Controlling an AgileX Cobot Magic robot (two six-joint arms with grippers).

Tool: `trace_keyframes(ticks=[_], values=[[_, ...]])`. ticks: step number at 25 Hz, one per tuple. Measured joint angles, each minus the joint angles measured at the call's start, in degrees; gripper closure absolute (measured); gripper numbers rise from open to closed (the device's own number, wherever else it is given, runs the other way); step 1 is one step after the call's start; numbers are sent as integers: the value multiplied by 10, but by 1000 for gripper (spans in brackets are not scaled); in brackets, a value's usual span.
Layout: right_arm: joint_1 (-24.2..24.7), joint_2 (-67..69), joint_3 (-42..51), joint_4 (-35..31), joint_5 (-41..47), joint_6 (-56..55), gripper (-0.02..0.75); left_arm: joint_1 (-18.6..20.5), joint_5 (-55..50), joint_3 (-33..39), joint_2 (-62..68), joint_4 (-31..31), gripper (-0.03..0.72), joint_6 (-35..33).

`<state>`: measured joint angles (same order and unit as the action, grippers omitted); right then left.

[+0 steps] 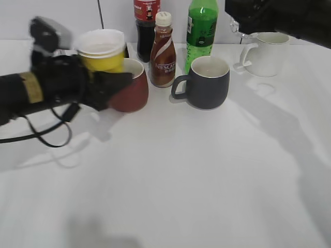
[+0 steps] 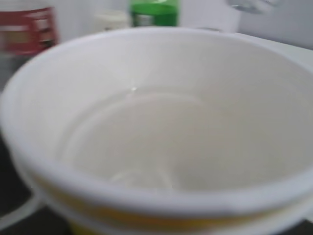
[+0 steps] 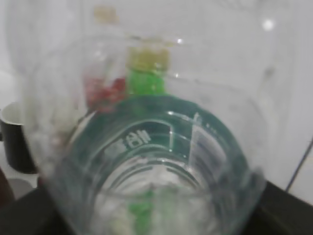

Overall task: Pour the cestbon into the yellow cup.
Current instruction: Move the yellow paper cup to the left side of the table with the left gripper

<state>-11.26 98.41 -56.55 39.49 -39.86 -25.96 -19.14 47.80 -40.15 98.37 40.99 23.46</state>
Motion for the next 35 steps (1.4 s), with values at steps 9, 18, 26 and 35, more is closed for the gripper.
trace_keyframes(ticks=[9,18,26,35], values=[[0,0,0,-58,69,-13,278,97,-6,38,-22,0,252,0],[1,0,5,-78,123,-20,278,145,-13,38,-22,-27,252,0],[31,0,89,-164,105,36,278,146,-12,38,26,-82,252,-54],[34,56,115,-220,13,112,278,146,101,38,123,-167,252,-149]])
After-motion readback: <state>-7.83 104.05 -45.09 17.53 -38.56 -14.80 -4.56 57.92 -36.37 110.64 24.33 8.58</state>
